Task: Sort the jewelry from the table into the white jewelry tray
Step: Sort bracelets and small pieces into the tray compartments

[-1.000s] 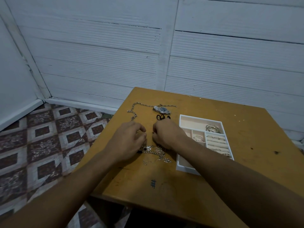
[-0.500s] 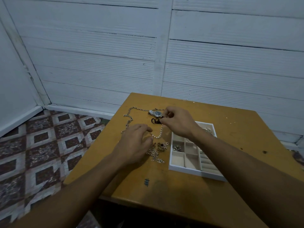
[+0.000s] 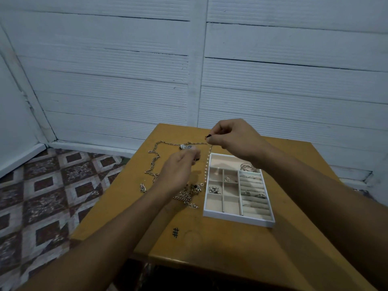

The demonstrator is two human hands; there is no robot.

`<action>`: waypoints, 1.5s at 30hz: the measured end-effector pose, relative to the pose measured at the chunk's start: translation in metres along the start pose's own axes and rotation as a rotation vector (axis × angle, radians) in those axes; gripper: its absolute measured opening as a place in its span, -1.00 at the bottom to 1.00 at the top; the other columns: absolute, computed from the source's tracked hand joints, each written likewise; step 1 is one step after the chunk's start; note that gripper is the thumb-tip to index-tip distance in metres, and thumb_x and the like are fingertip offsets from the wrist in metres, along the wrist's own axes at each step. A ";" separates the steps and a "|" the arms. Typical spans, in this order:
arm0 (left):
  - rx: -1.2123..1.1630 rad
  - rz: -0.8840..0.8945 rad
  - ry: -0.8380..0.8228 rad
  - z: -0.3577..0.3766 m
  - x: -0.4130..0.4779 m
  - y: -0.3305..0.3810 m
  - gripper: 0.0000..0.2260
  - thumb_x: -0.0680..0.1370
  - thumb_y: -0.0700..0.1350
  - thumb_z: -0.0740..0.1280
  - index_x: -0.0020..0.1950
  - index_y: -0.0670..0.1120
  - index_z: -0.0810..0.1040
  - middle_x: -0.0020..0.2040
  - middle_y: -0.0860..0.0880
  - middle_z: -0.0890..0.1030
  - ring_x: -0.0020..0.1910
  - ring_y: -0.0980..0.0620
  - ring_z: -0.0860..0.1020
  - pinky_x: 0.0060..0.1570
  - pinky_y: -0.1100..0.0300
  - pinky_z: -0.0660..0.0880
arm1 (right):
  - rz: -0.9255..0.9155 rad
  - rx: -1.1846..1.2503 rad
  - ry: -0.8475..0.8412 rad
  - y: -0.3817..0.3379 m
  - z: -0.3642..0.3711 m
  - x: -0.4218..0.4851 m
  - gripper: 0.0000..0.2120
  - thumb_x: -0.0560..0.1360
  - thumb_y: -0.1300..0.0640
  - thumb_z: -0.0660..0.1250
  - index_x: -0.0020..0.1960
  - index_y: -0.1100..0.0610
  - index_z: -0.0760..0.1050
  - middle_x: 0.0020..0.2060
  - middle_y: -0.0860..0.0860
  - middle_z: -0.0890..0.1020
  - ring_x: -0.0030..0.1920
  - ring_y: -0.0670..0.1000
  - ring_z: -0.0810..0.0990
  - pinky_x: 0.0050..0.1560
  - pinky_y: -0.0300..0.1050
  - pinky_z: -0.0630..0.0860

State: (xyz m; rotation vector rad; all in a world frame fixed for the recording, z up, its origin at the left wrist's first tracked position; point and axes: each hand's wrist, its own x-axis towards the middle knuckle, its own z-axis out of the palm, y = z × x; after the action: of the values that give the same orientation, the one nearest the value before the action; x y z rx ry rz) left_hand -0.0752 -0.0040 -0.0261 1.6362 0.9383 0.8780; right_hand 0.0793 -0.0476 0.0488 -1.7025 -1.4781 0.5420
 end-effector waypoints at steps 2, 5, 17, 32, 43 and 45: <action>-0.115 -0.057 -0.018 0.006 0.000 0.006 -0.65 0.65 0.12 0.07 0.12 0.01 0.59 0.07 0.07 0.65 0.09 0.08 0.59 0.22 0.00 0.47 | -0.012 -0.003 0.006 -0.004 -0.005 -0.002 -0.92 0.42 0.12 0.46 -0.20 0.12 0.62 -0.31 -0.02 0.60 -0.31 -0.09 0.48 -0.21 -0.12 0.43; -0.224 -0.099 -0.061 0.016 0.000 0.008 -0.61 0.65 0.14 0.05 0.08 -0.04 0.60 0.01 0.01 0.69 0.04 0.01 0.64 0.19 0.00 0.51 | -0.018 -0.007 0.009 -0.008 -0.010 -0.003 -0.92 0.43 0.13 0.45 -0.20 0.12 0.62 -0.33 -0.04 0.60 -0.33 -0.11 0.48 -0.20 -0.13 0.45; -0.664 -0.443 -0.263 0.033 -0.012 0.008 -0.44 0.62 0.21 0.05 0.20 -0.25 0.53 0.07 -0.21 0.67 0.07 -0.22 0.63 0.16 -0.09 0.53 | 0.013 0.013 0.072 0.003 -0.004 0.005 -0.93 0.44 0.12 0.45 -0.15 0.12 0.63 -0.36 -0.10 0.58 -0.36 -0.15 0.47 -0.25 -0.19 0.39; -0.730 -0.639 -0.285 0.025 -0.005 -0.004 -0.41 0.61 0.23 0.08 0.24 -0.26 0.53 0.01 -0.20 0.67 -0.01 -0.15 0.65 0.08 -0.03 0.57 | 0.006 0.000 0.106 0.013 0.007 0.008 -0.94 0.46 0.08 0.44 -0.17 0.04 0.62 -0.31 -0.09 0.59 -0.32 -0.16 0.50 -0.27 -0.26 0.36; -0.835 -0.658 -0.244 0.024 0.001 -0.004 -0.41 0.61 0.19 0.11 0.26 -0.33 0.47 0.13 -0.27 0.62 0.05 -0.20 0.63 -0.06 0.02 0.63 | 0.023 0.005 0.048 0.018 0.011 0.002 -0.95 0.44 0.12 0.46 -0.19 0.07 0.63 -0.35 -0.09 0.59 -0.28 -0.12 0.52 -0.19 -0.19 0.43; -0.823 -0.651 -0.228 0.024 0.003 -0.005 -0.42 0.61 0.20 0.11 0.27 -0.31 0.46 0.15 -0.27 0.61 0.09 -0.20 0.62 -0.07 0.03 0.62 | 0.031 0.000 0.016 0.022 0.013 -0.004 -0.96 0.43 0.14 0.47 -0.19 0.07 0.63 -0.30 -0.04 0.62 -0.24 -0.09 0.55 -0.14 -0.15 0.48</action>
State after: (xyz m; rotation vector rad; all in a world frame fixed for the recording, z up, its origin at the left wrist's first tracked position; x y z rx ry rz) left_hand -0.0530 -0.0104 -0.0362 0.6375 0.7293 0.4938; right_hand 0.0826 -0.0476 0.0229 -1.7288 -1.4422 0.5434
